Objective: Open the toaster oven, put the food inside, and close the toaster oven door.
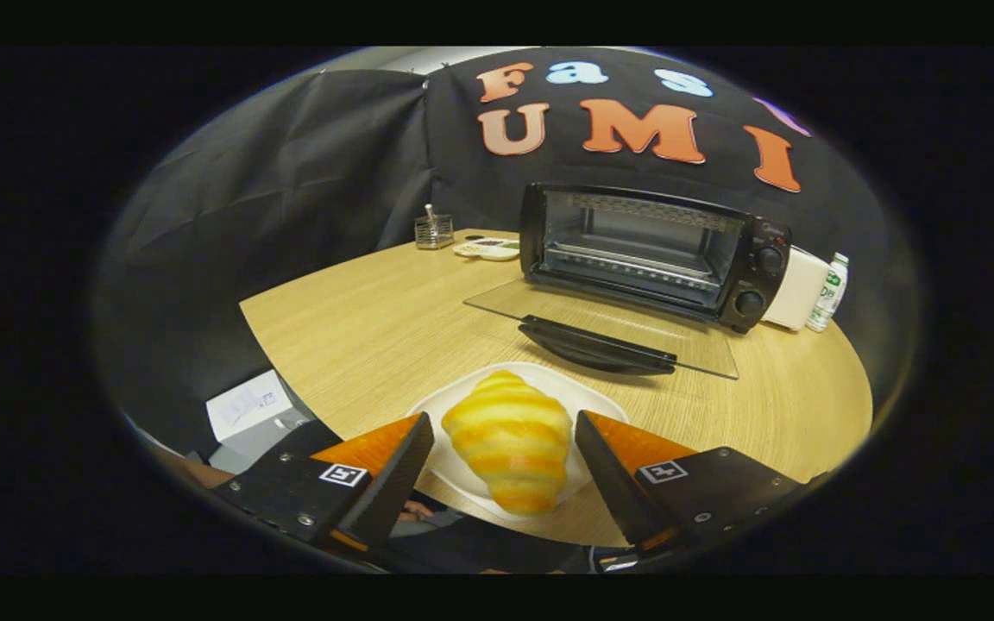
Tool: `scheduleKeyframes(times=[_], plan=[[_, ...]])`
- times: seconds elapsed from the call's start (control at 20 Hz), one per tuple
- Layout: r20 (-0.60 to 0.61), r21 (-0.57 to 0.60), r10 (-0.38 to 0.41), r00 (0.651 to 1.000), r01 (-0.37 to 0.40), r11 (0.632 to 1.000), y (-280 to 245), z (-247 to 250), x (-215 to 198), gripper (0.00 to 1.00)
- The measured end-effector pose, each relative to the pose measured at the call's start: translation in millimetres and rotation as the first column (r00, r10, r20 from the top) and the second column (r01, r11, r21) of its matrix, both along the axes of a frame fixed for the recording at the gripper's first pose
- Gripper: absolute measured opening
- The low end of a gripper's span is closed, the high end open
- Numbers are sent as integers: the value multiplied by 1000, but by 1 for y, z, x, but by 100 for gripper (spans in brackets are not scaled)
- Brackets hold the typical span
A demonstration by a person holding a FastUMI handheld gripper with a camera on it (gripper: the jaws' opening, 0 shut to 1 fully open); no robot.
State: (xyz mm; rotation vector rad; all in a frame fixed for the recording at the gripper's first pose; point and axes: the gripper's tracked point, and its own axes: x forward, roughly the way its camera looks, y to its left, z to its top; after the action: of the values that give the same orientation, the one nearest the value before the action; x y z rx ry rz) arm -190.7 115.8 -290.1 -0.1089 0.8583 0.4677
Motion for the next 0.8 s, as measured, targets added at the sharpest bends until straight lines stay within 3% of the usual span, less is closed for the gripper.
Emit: scheduleKeyframes(times=[0.15, 0.3, 0.55, 0.8], plan=[[-28, -51, 11, 1000, -12, 999, -3, -18, -1, 99], [-69, 15, -27, 997, 28, 999, -1, -21, 1, 97], [-102, 106, -123, 987, 134, 985, -9, -17, 11, 85], [-152, 279, -183, 971, 220, 935, -3, -1, 17, 84]])
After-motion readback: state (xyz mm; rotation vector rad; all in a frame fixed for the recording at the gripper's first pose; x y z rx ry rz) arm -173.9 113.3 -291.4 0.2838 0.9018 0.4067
